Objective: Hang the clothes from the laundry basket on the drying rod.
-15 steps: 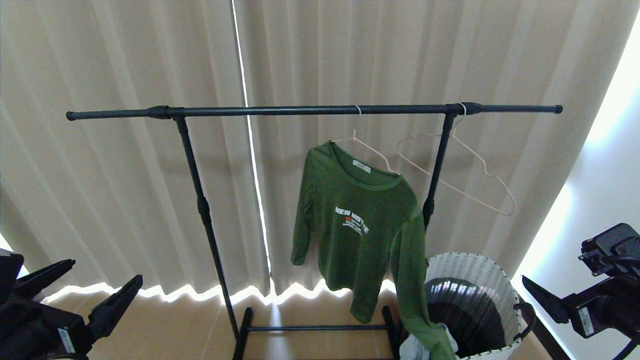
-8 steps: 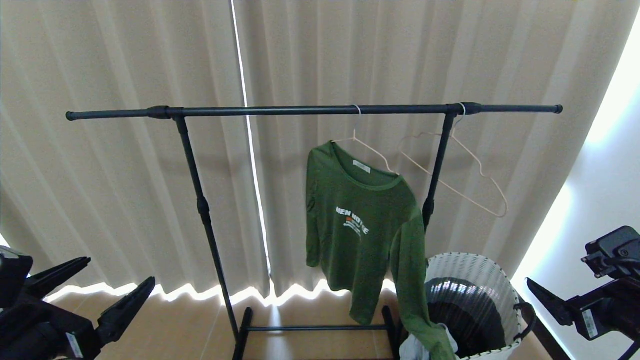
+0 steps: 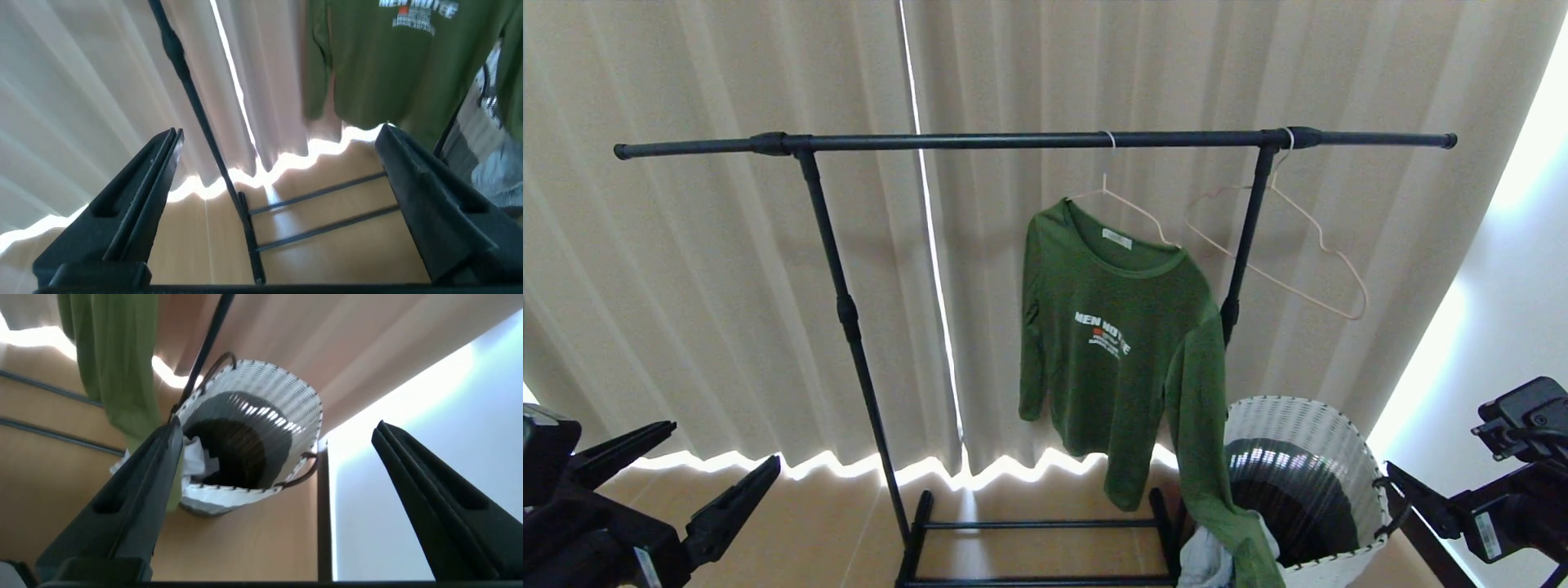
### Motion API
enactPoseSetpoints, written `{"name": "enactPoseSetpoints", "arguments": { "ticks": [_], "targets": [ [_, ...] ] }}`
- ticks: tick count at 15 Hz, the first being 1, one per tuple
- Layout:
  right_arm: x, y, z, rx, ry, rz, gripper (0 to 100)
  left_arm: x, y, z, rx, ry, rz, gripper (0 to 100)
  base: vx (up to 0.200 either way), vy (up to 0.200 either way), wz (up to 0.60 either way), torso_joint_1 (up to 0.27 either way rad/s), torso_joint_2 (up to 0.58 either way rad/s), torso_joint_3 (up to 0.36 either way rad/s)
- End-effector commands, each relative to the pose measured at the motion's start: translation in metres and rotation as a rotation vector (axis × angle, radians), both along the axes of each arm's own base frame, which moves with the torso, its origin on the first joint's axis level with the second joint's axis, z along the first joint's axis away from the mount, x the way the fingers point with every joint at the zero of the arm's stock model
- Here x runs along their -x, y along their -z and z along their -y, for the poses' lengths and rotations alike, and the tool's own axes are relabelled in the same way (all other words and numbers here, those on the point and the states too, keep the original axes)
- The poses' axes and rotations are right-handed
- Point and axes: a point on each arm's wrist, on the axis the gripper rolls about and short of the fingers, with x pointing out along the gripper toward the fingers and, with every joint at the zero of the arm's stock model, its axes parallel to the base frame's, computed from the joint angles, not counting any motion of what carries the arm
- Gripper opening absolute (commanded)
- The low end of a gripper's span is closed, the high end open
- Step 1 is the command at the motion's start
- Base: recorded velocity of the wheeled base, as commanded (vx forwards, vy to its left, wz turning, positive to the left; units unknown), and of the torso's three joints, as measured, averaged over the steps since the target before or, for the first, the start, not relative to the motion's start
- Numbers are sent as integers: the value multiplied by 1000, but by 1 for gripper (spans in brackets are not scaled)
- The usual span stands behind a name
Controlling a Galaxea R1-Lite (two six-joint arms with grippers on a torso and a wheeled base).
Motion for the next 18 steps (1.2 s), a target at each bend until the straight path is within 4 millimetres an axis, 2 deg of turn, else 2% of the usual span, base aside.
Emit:
{"name": "enactPoseSetpoints", "arguments": {
  "ticks": [1, 11, 16, 18],
  "targets": [
    [0, 1, 0, 2, -1, -4, 100, 0, 0, 0, -1, 0, 0, 100, 0, 0, 0, -198, 491, 290],
    [5, 8, 4, 7, 26, -36, 100, 1, 1, 1, -3, 8, -4, 100, 0, 0, 0, -162, 468, 307],
    [9, 15, 4, 6, 15, -59, 100, 3, 2, 3, -5, 31, -5, 100, 0, 0, 0, -80, 426, 335],
    [9, 17, 4, 2, 11, -74, 100, 2, 5, 3, -2, 28, -18, 100, 0, 0, 0, -32, 146, 105]
  ]
}}
